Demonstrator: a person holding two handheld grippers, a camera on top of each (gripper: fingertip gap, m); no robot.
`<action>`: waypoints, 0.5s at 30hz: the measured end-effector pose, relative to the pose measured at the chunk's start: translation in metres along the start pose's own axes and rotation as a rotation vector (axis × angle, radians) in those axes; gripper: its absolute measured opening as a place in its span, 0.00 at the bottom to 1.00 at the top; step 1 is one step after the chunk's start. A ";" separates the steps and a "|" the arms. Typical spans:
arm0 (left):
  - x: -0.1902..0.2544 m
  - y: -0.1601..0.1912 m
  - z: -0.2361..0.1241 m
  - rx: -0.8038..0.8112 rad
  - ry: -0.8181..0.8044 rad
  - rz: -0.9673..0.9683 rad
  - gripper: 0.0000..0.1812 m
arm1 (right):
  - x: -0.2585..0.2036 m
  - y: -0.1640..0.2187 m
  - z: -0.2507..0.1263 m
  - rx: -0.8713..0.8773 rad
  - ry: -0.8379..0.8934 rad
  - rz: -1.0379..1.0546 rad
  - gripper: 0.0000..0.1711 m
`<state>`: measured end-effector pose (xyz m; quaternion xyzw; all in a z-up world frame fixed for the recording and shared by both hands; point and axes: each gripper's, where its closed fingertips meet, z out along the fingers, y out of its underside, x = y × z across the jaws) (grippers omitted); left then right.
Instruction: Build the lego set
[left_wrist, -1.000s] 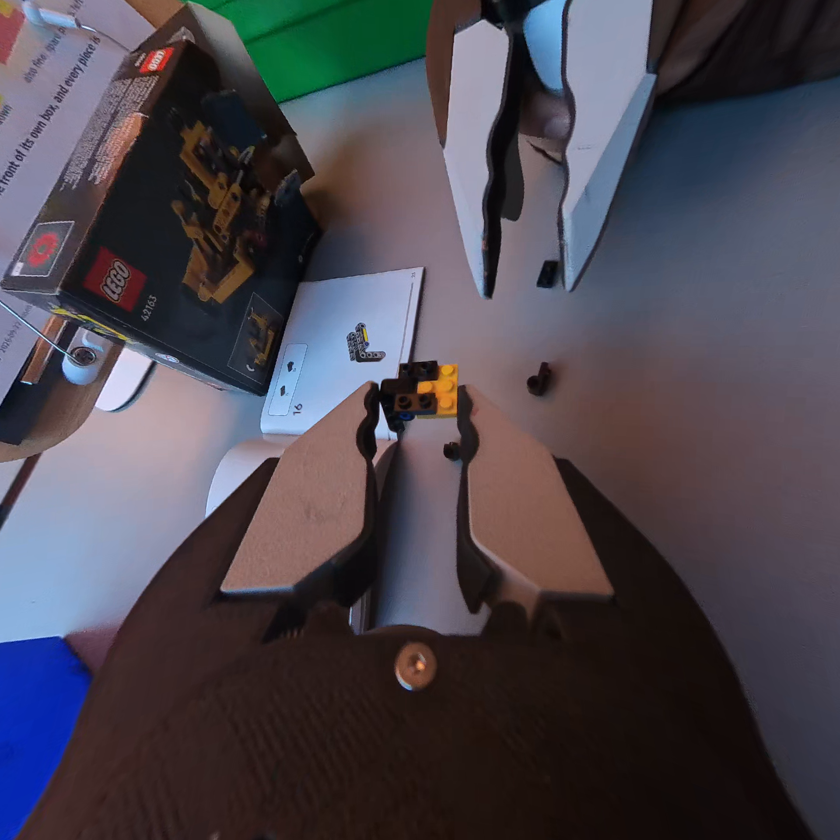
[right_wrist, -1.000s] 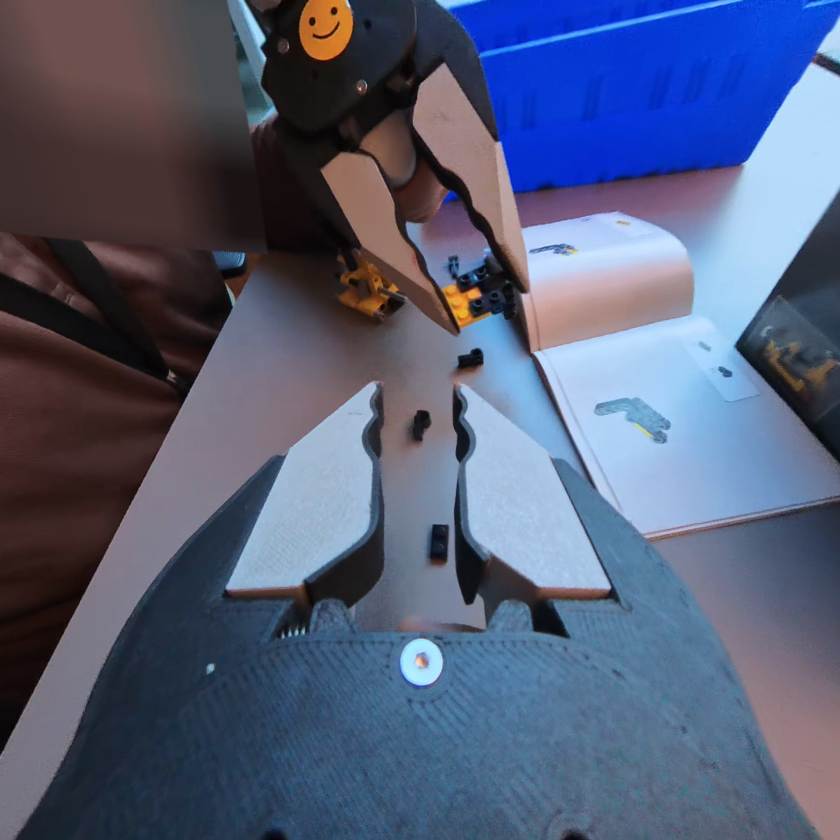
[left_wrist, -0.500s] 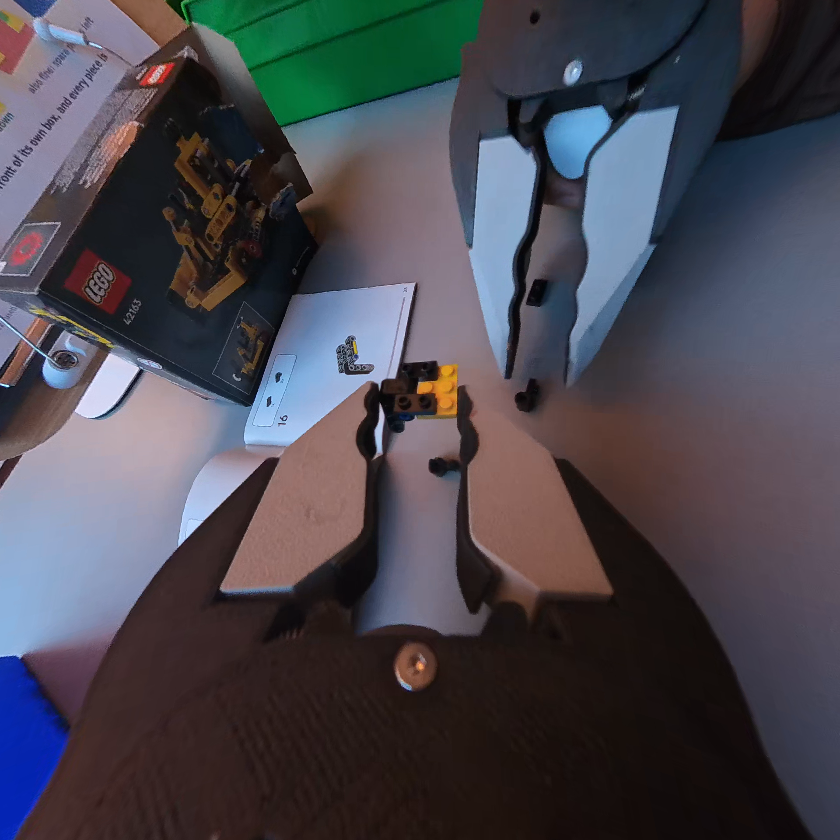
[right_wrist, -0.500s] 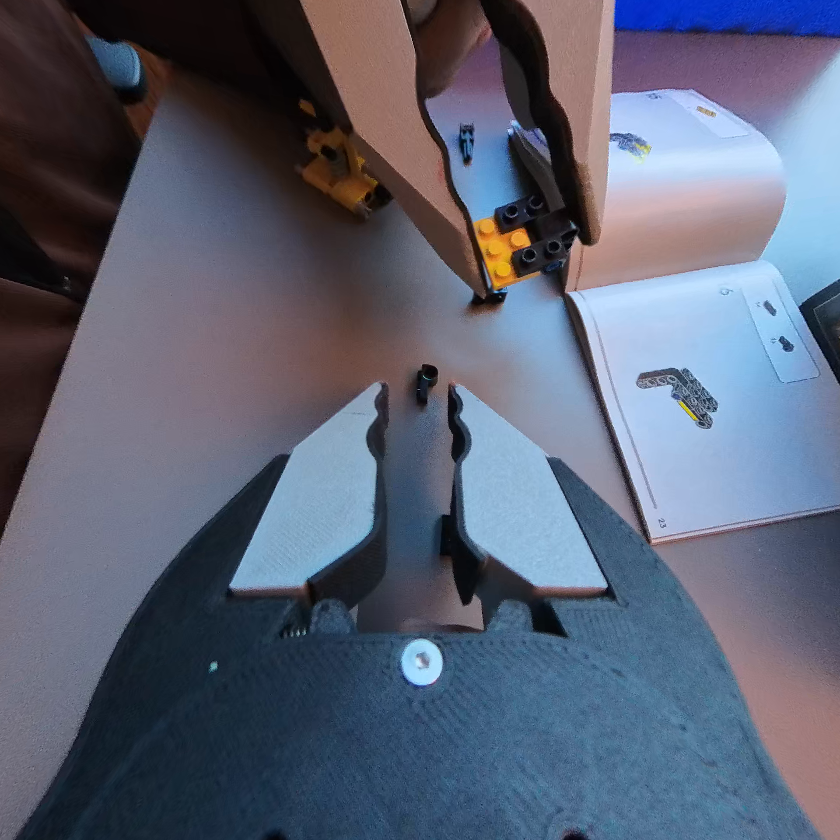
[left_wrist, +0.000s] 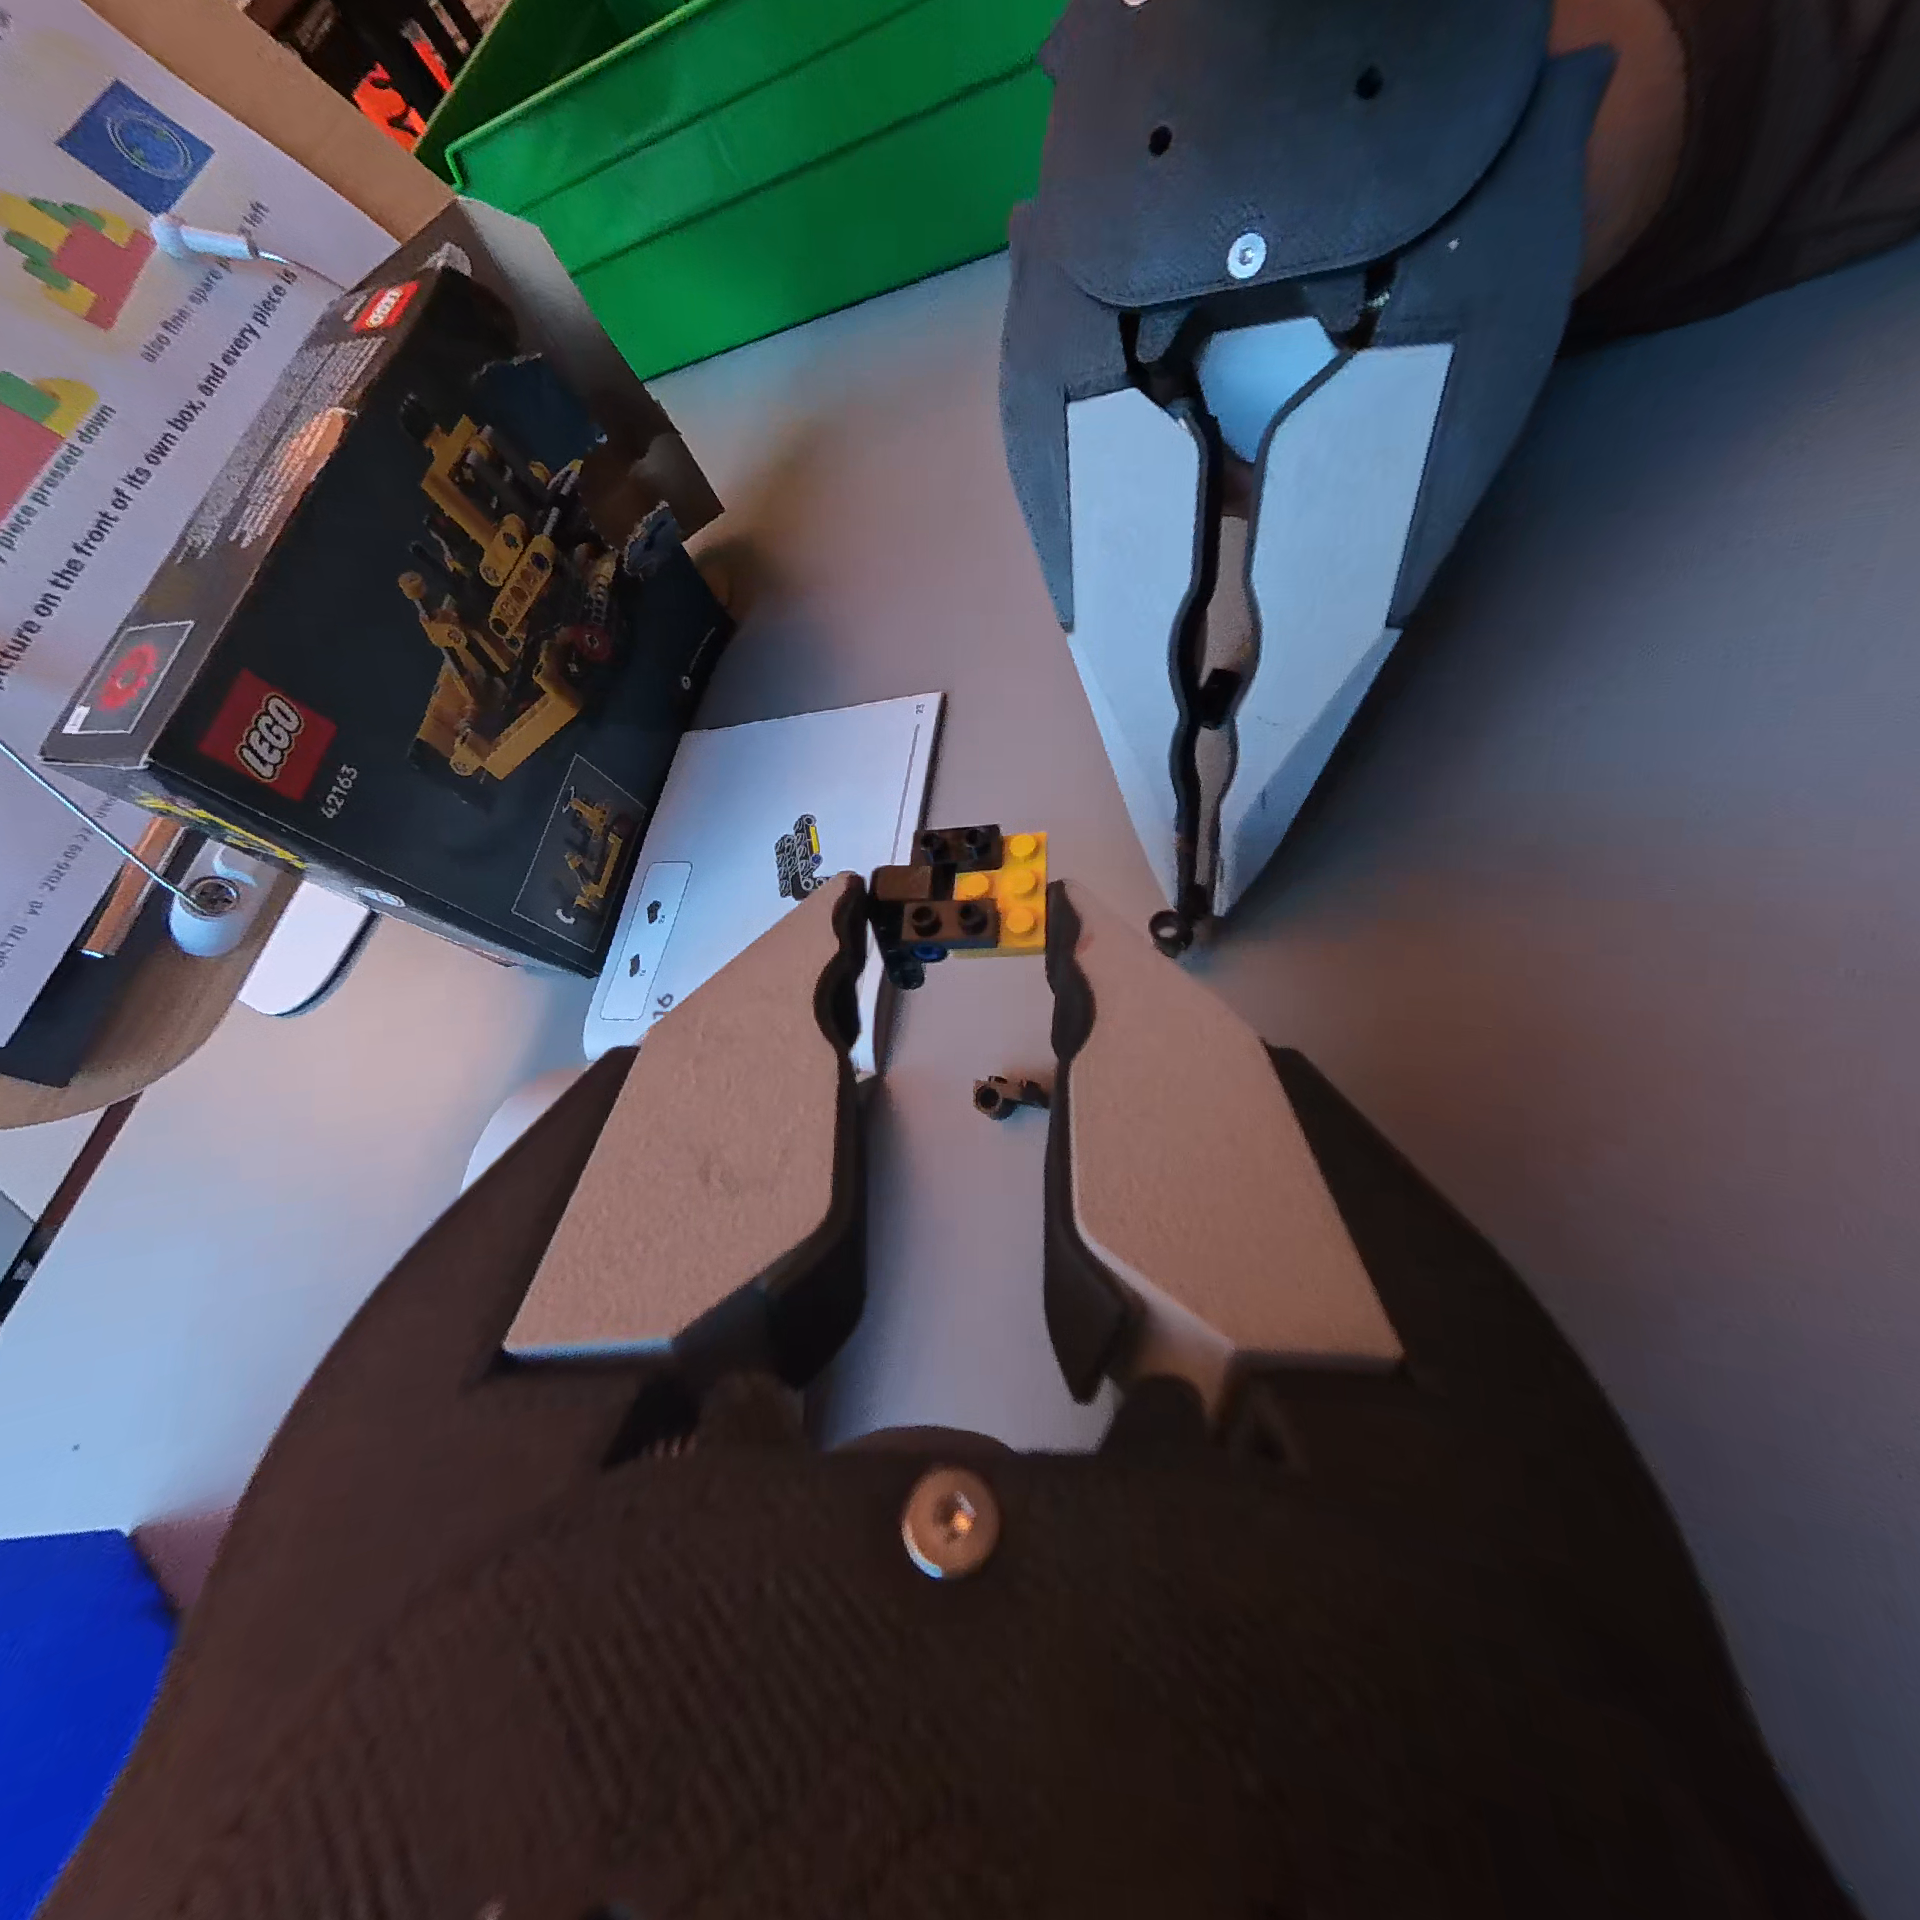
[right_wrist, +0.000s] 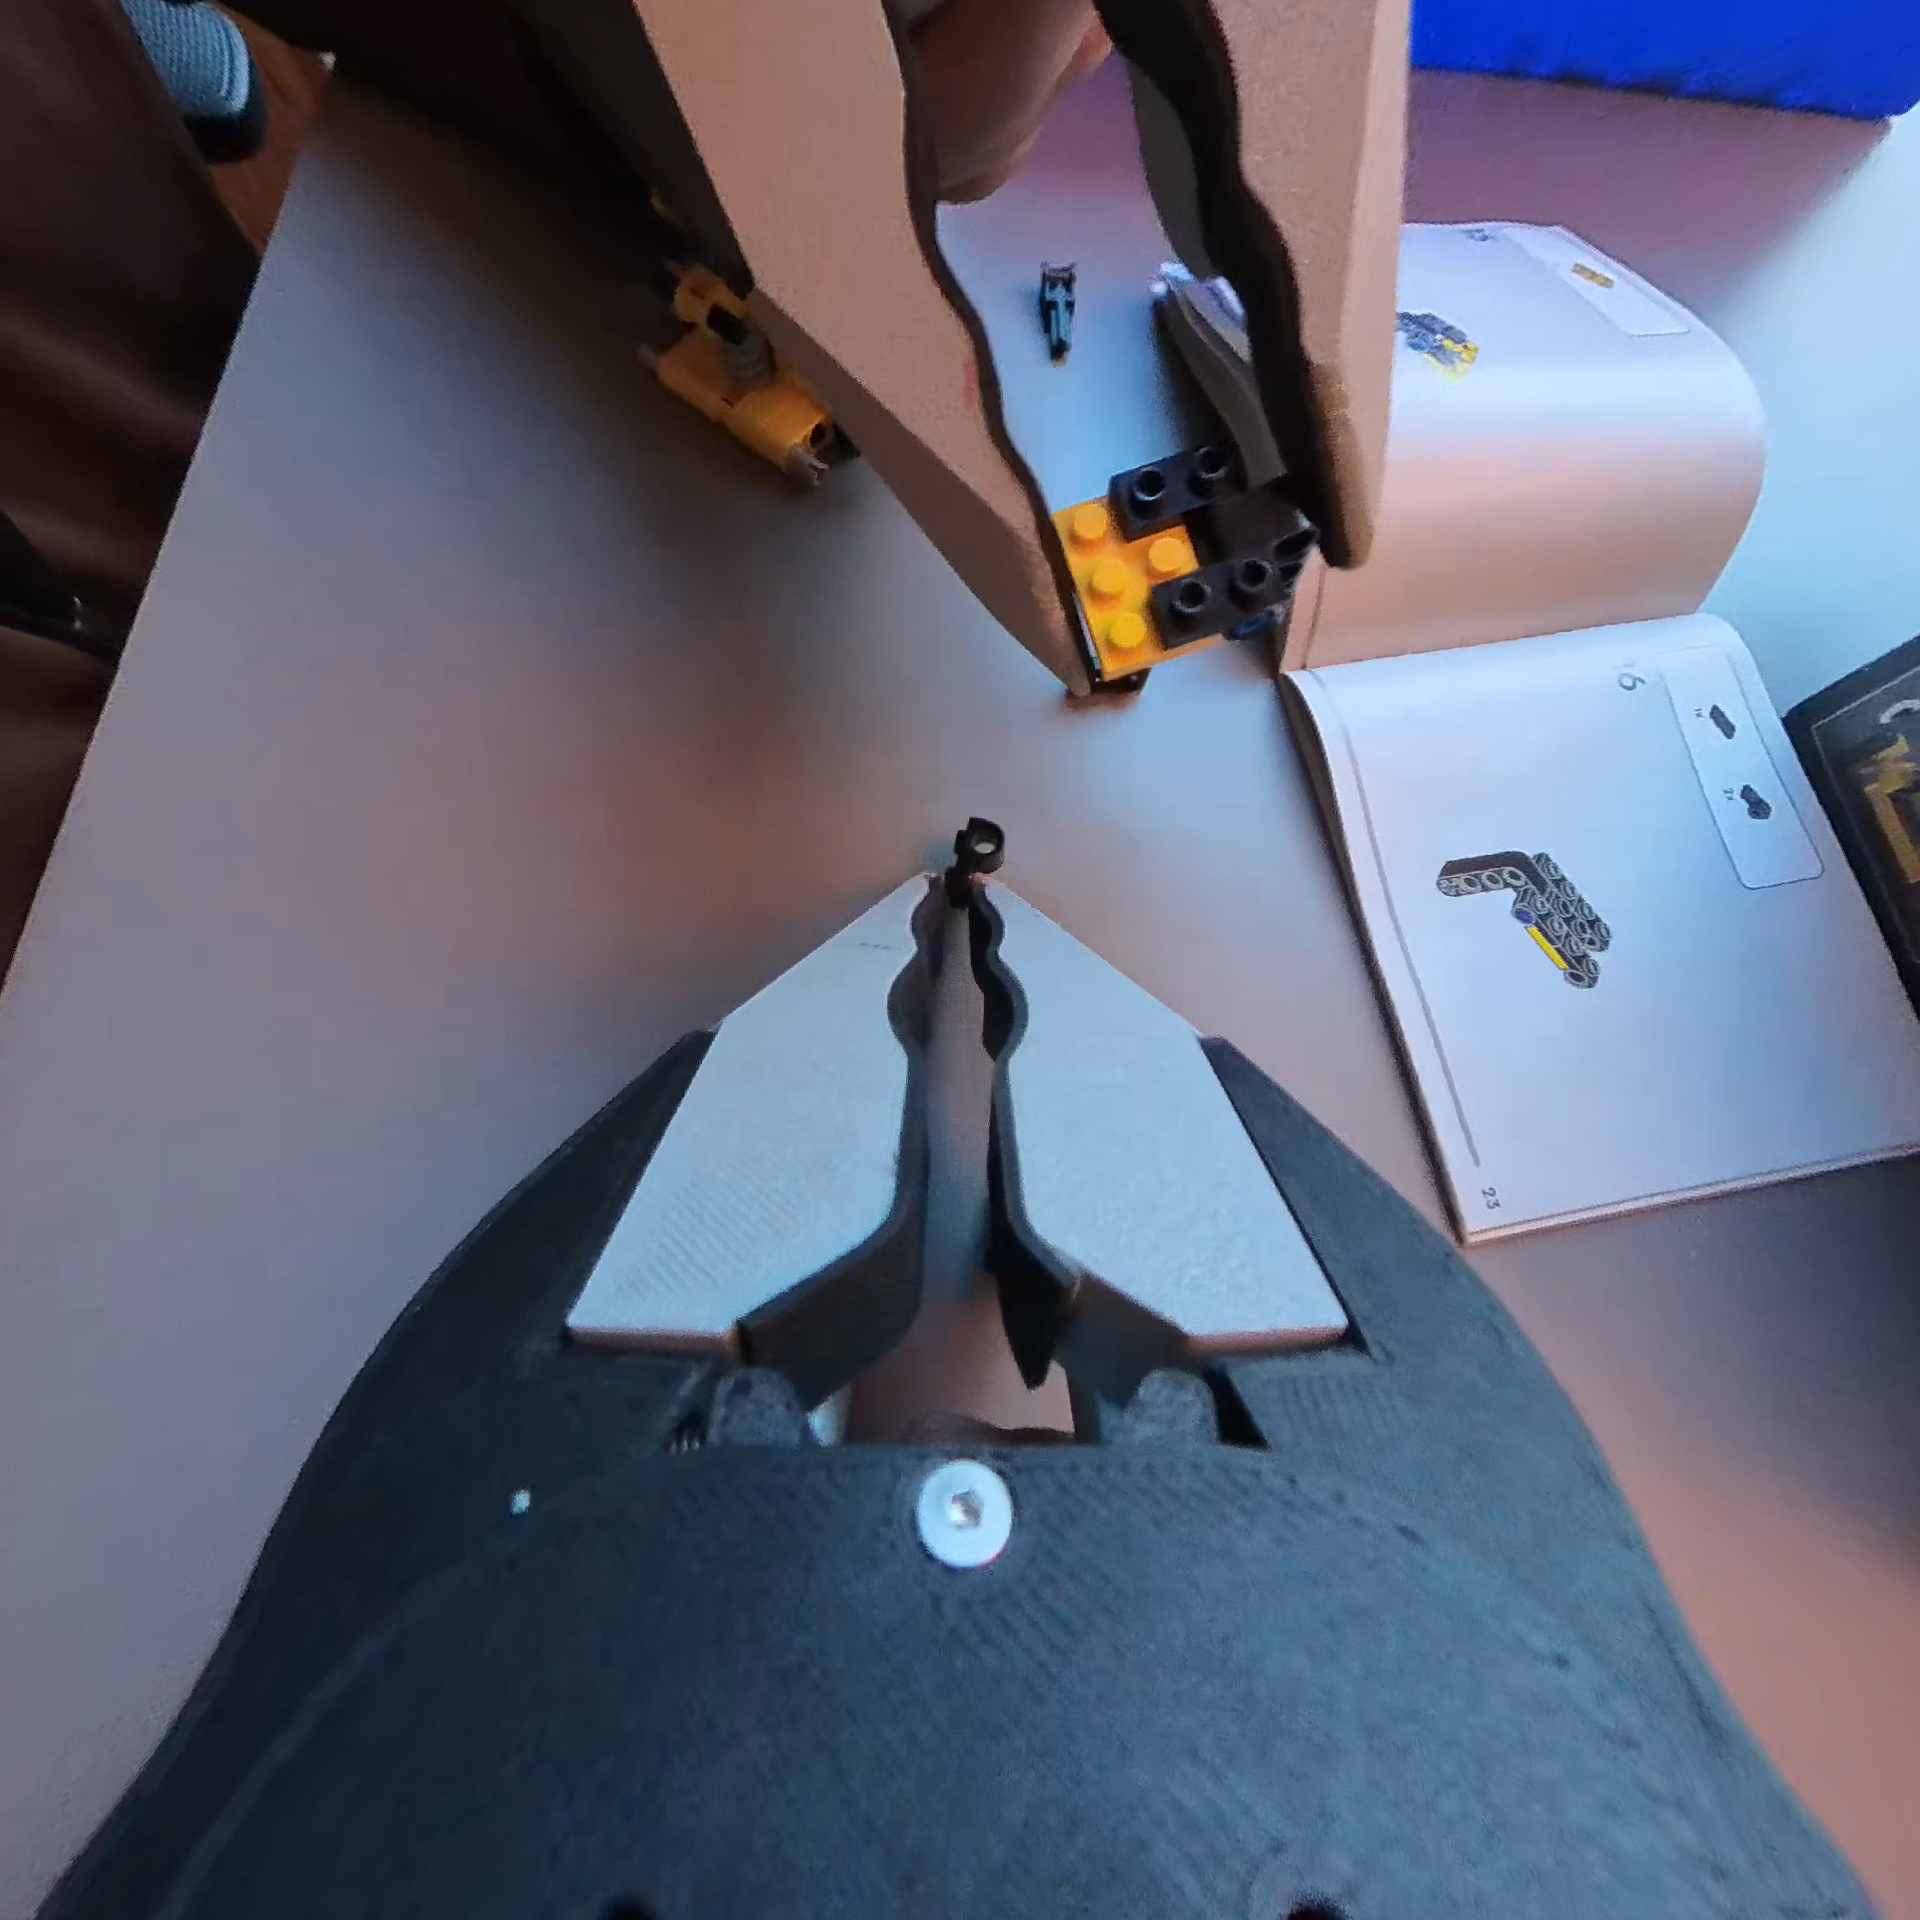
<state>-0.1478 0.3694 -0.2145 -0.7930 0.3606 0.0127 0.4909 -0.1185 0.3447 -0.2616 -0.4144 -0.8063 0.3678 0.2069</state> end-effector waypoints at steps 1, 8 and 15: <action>0.000 0.000 0.000 0.001 -0.003 0.002 0.17 | 0.001 -0.002 -0.001 0.014 0.003 0.008 0.01; -0.004 0.002 0.000 -0.010 -0.024 0.008 0.18 | 0.011 -0.011 -0.012 0.105 0.021 0.060 0.01; -0.005 0.003 0.000 -0.021 -0.039 0.015 0.18 | 0.029 -0.009 -0.019 0.117 0.113 0.081 0.01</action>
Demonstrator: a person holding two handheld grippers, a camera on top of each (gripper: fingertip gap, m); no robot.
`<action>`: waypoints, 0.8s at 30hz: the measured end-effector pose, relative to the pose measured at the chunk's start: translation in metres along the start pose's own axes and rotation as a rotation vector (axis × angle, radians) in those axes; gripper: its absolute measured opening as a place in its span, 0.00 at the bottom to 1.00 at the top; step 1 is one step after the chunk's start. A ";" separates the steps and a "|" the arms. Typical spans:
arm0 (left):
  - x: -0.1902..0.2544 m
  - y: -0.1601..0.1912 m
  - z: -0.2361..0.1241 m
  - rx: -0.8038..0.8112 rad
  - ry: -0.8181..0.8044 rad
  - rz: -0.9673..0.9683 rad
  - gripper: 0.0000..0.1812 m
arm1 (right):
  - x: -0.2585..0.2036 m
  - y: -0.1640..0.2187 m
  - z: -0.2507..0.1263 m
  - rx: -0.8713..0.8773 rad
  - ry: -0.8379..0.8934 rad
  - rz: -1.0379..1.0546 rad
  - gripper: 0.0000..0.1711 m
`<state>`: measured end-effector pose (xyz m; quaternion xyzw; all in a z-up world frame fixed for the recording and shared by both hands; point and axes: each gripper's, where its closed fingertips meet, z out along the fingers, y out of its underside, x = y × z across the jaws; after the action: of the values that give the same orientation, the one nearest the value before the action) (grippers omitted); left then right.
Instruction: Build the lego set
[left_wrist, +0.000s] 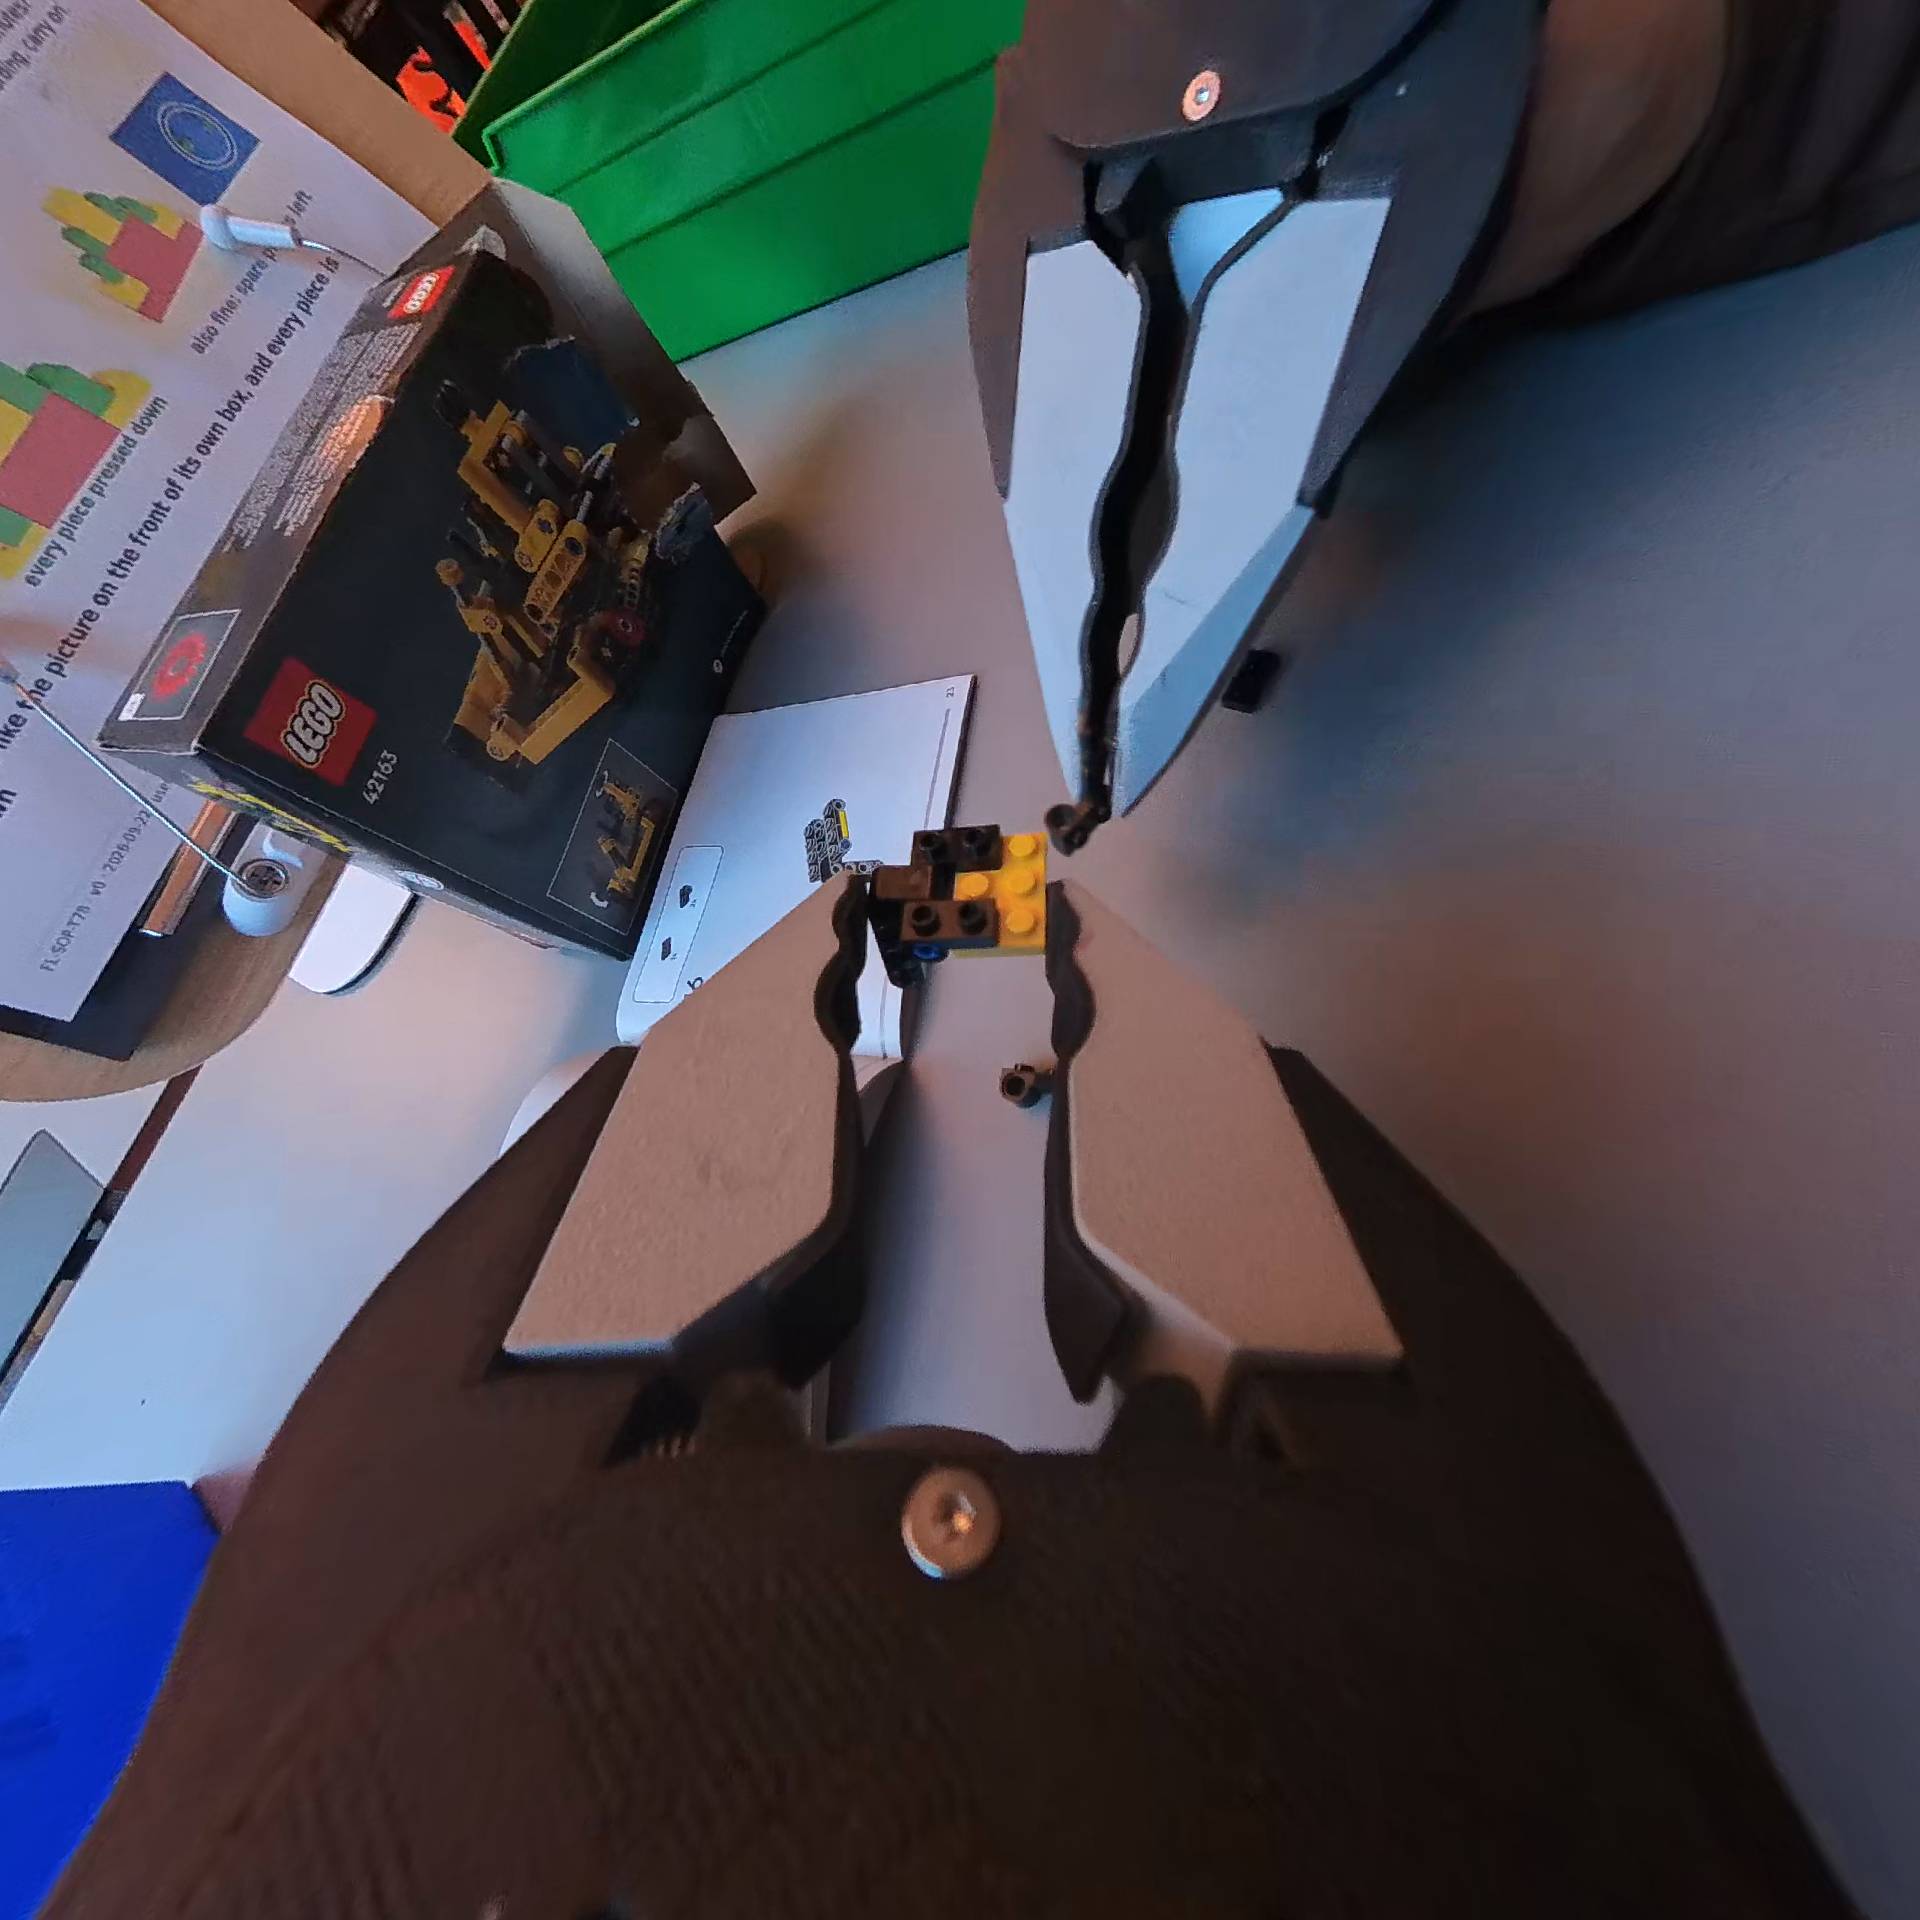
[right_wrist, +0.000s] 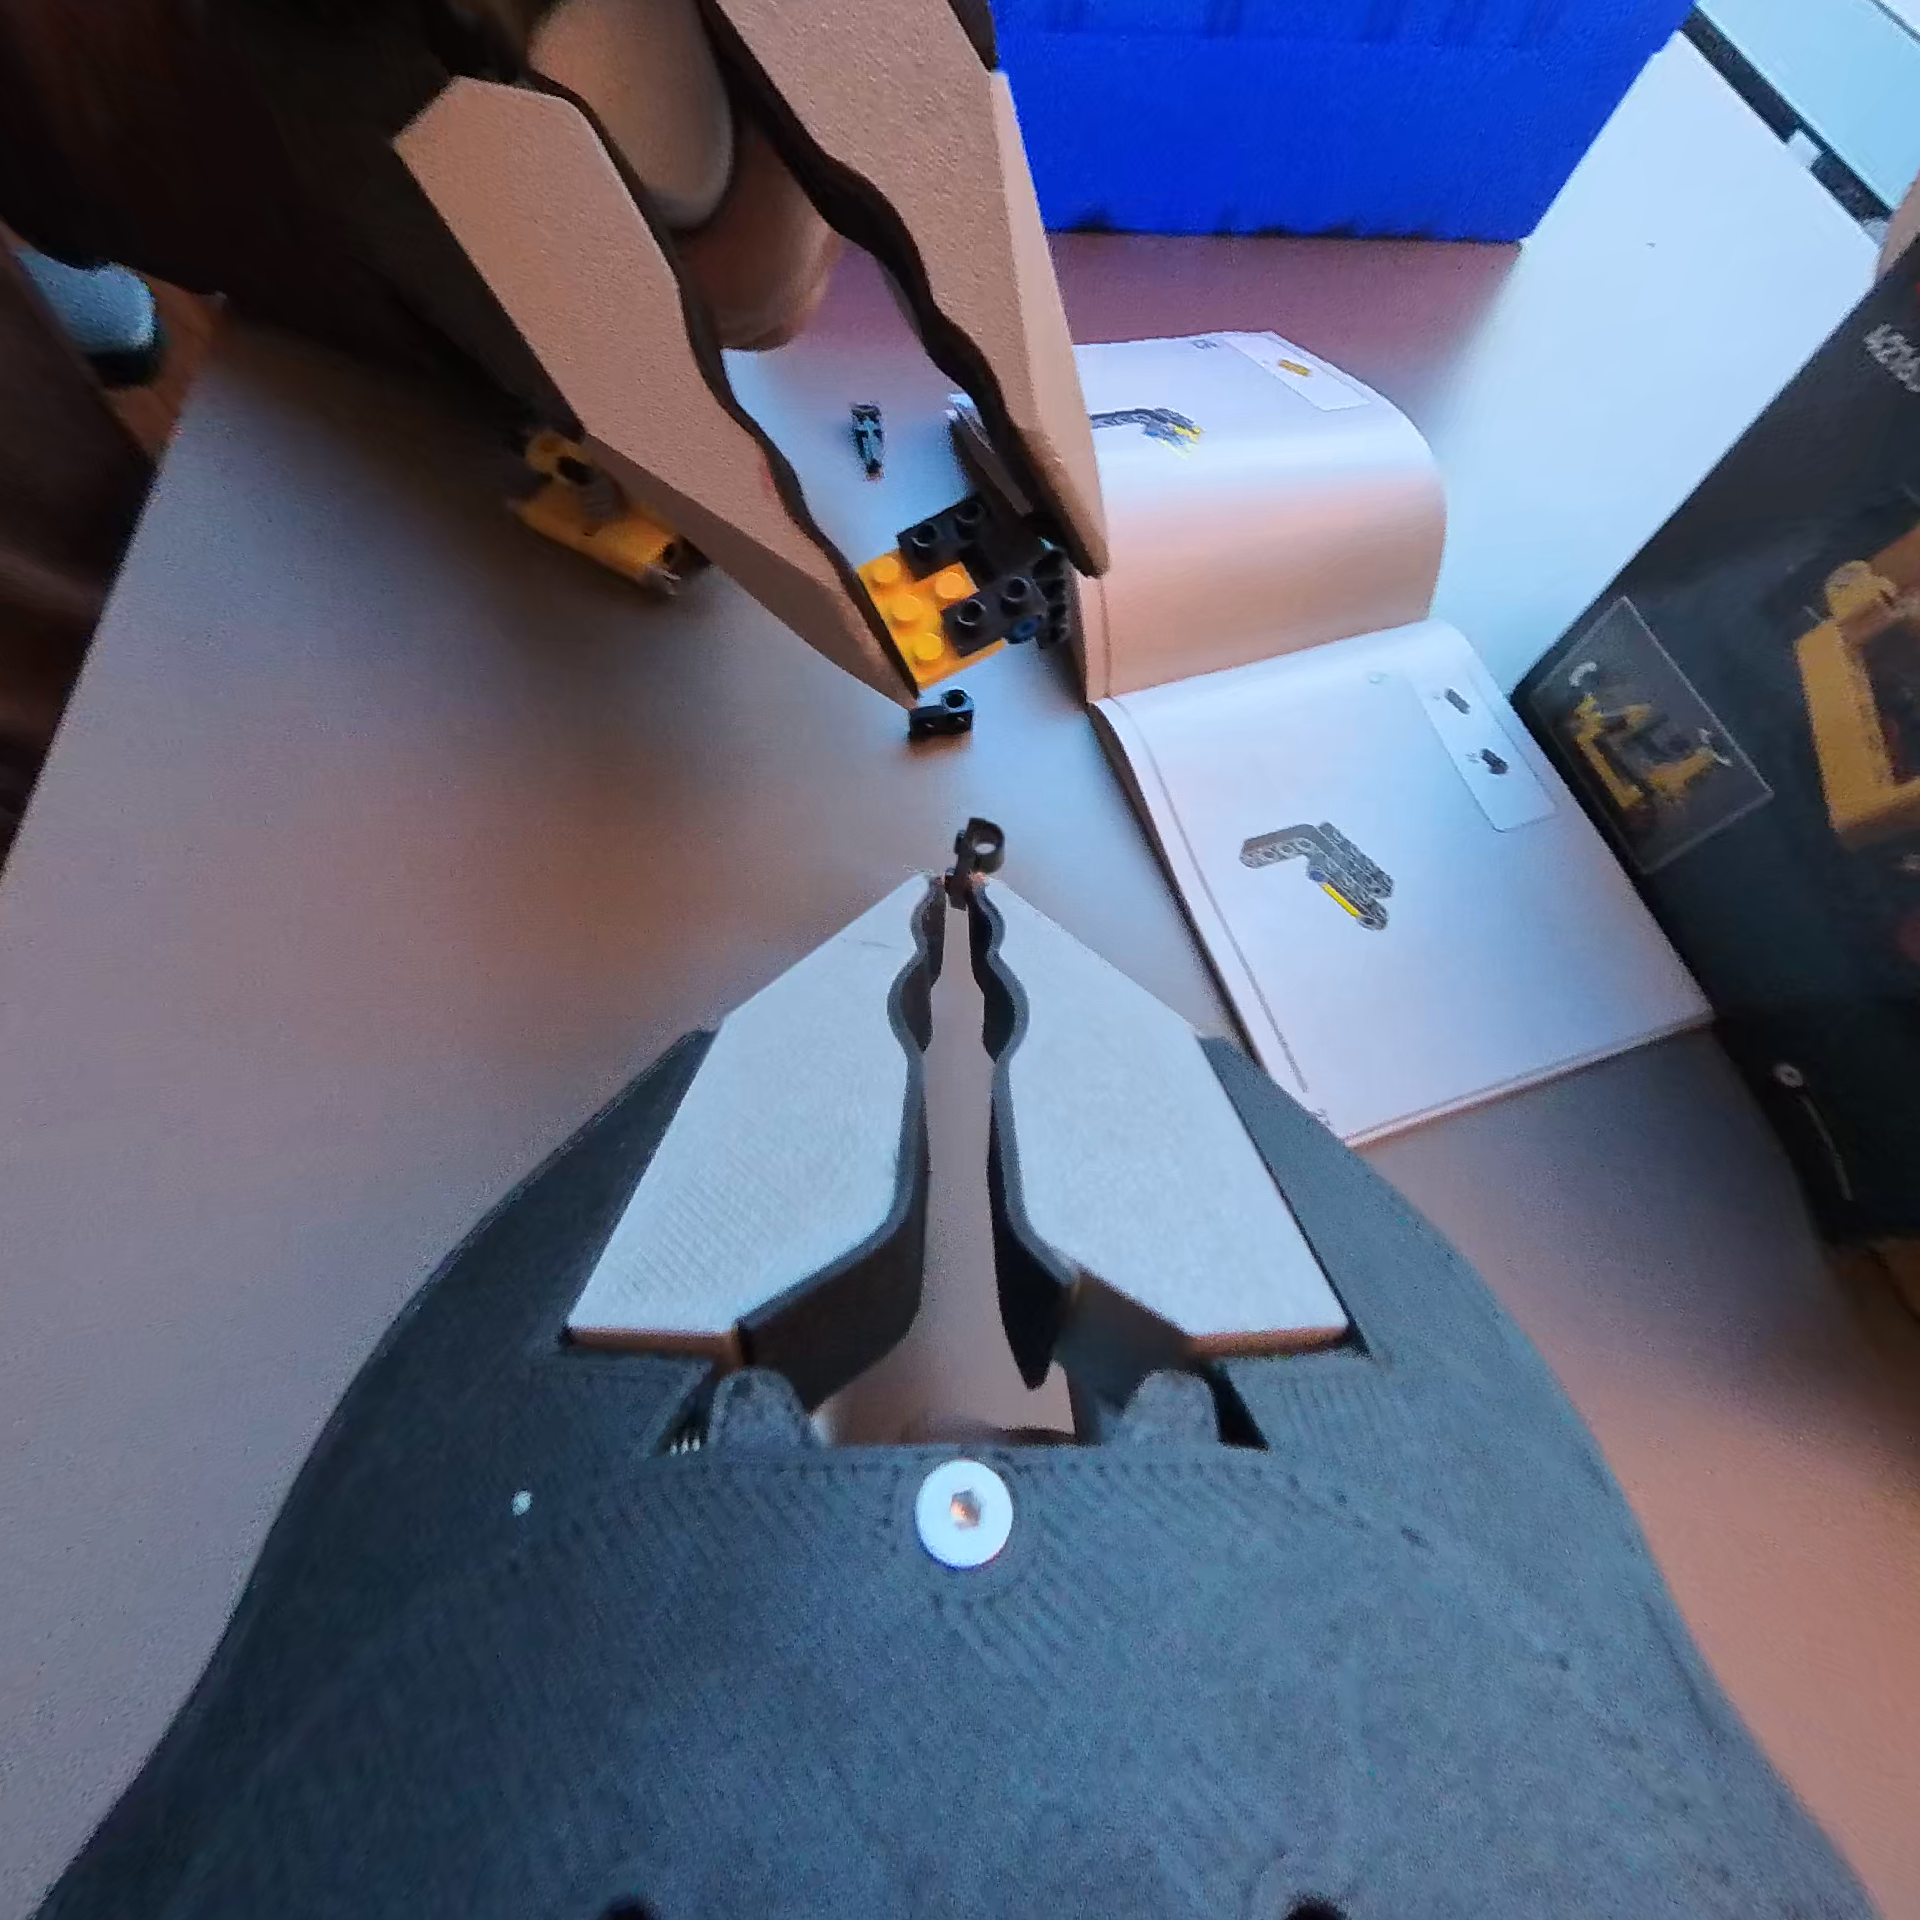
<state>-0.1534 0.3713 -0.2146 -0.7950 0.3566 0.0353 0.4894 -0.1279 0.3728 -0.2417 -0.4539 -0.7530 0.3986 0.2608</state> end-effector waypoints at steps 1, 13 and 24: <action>0.000 0.000 0.000 -0.001 -0.001 0.002 0.17 | 0.003 0.002 0.000 -0.009 0.017 -0.004 0.01; 0.001 -0.001 0.000 0.011 0.028 -0.054 0.17 | 0.028 0.023 -0.005 -0.126 0.152 0.007 0.01; -0.006 -0.006 -0.004 0.045 -0.002 -0.078 0.17 | 0.032 0.039 -0.008 -0.214 0.170 0.010 0.01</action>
<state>-0.1555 0.3728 -0.2049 -0.7972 0.3257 0.0090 0.5083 -0.1180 0.4147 -0.2686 -0.5152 -0.7641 0.2772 0.2719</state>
